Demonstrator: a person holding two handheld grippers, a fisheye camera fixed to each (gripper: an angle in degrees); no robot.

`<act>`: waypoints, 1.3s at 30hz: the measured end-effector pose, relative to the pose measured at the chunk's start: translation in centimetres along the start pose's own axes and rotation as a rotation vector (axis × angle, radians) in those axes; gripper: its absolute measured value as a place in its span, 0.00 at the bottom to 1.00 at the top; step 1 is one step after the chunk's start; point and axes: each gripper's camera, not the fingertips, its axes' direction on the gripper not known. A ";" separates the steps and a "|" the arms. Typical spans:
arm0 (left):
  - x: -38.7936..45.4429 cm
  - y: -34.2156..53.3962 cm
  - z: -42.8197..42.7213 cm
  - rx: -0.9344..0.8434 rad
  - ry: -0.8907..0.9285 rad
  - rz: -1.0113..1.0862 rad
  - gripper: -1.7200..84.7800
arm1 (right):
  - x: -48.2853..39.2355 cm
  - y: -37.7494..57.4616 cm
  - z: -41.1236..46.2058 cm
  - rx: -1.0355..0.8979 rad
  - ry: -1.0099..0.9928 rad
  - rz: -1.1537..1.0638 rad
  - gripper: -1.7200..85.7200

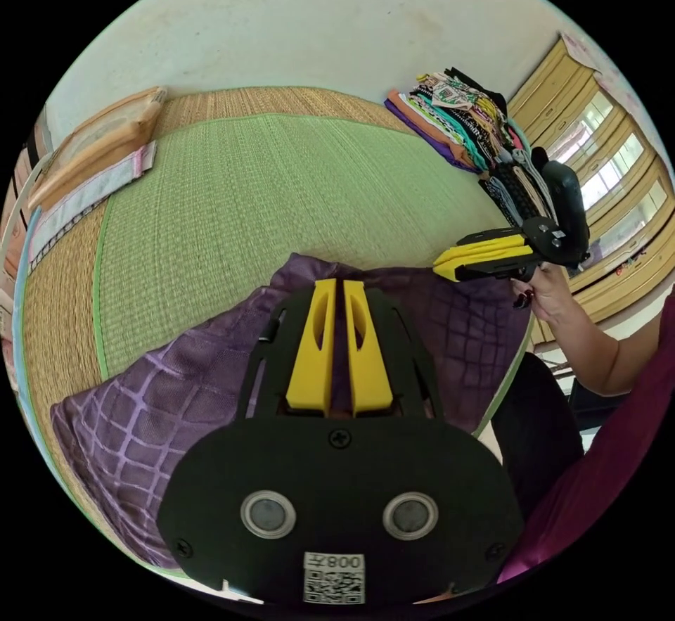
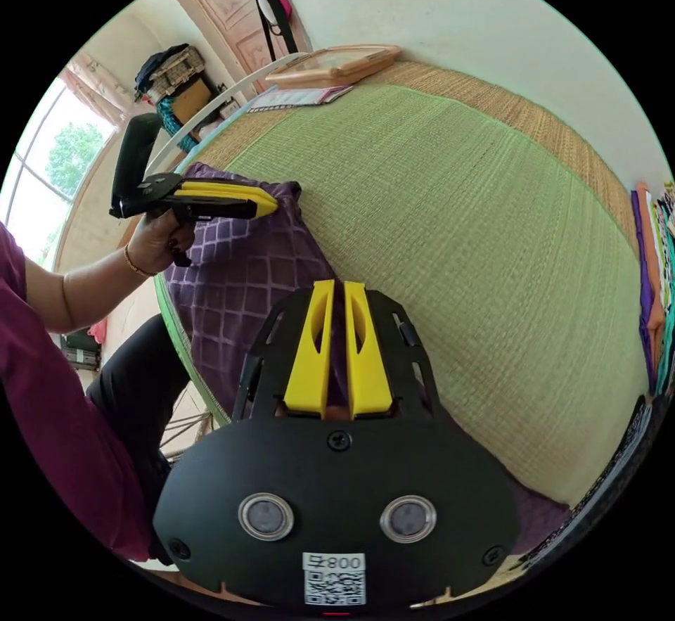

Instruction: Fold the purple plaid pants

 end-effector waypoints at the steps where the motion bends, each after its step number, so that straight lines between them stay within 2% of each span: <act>1: 0.1 0.0 0.1 0.010 0.003 -0.005 0.03 | 0.5 1.1 -0.8 0.026 -0.006 0.025 0.04; 4: 0.1 -0.4 1.9 -0.038 -0.051 -0.032 0.03 | 1.2 4.2 -0.9 0.022 0.002 0.071 0.03; 7: 0.1 -1.0 3.6 -0.069 -0.037 -0.058 0.02 | 1.9 6.6 1.7 -0.082 0.065 0.107 0.02; 8: 0.1 -1.2 3.8 -0.075 -0.037 -0.059 0.02 | 2.2 7.5 1.7 -0.025 0.057 0.114 0.02; 12: 1.3 -1.7 4.6 -0.080 -0.060 -0.060 0.02 | 3.3 8.6 1.2 0.001 0.044 0.166 0.02; 20: 2.6 -2.2 6.9 -0.091 -0.041 -0.095 0.02 | 2.8 13.2 0.4 0.053 0.069 0.131 0.02; 23: 4.2 -2.4 6.6 -0.051 -0.061 -0.082 0.02 | 3.0 15.3 0.6 0.026 0.156 0.141 0.02; 26: 6.5 -2.6 7.1 -0.025 0.001 -0.047 0.02 | 4.7 17.0 1.8 -0.001 0.213 0.175 0.02; 27: 7.6 -2.7 8.1 -0.053 0.042 -0.019 0.02 | 5.2 17.3 2.2 -0.012 0.223 0.185 0.02; 30: 9.7 -3.2 11.5 -0.165 -0.005 0.025 0.02 | 7.2 18.4 2.8 0.017 0.178 0.231 0.02; 36: 11.8 -4.0 11.9 -0.095 0.036 0.003 0.02 | 8.9 21.9 1.5 0.073 0.163 0.267 0.02; 39: 13.0 -4.3 13.9 -0.156 0.020 0.017 0.02 | 10.3 24.5 1.5 0.082 0.177 0.311 0.02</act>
